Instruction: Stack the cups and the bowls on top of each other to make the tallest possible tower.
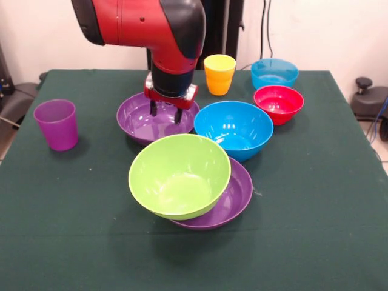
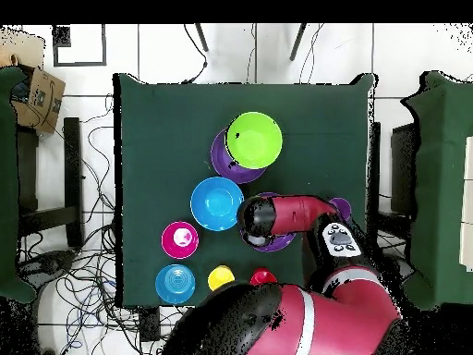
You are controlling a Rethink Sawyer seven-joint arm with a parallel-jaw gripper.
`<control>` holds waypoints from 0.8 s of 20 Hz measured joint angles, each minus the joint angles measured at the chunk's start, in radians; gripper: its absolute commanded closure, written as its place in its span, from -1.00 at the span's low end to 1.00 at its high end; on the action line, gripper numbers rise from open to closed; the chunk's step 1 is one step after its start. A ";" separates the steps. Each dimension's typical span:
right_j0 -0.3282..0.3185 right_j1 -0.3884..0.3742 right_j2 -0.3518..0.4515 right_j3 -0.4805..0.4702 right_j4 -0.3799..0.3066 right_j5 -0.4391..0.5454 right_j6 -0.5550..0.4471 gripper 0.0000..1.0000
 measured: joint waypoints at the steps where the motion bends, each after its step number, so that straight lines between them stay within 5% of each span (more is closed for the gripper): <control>1: -0.002 -0.001 0.002 0.002 -0.004 0.000 0.000 -1.00; 16: -0.032 -0.156 0.054 0.080 -0.012 0.000 0.000 -1.00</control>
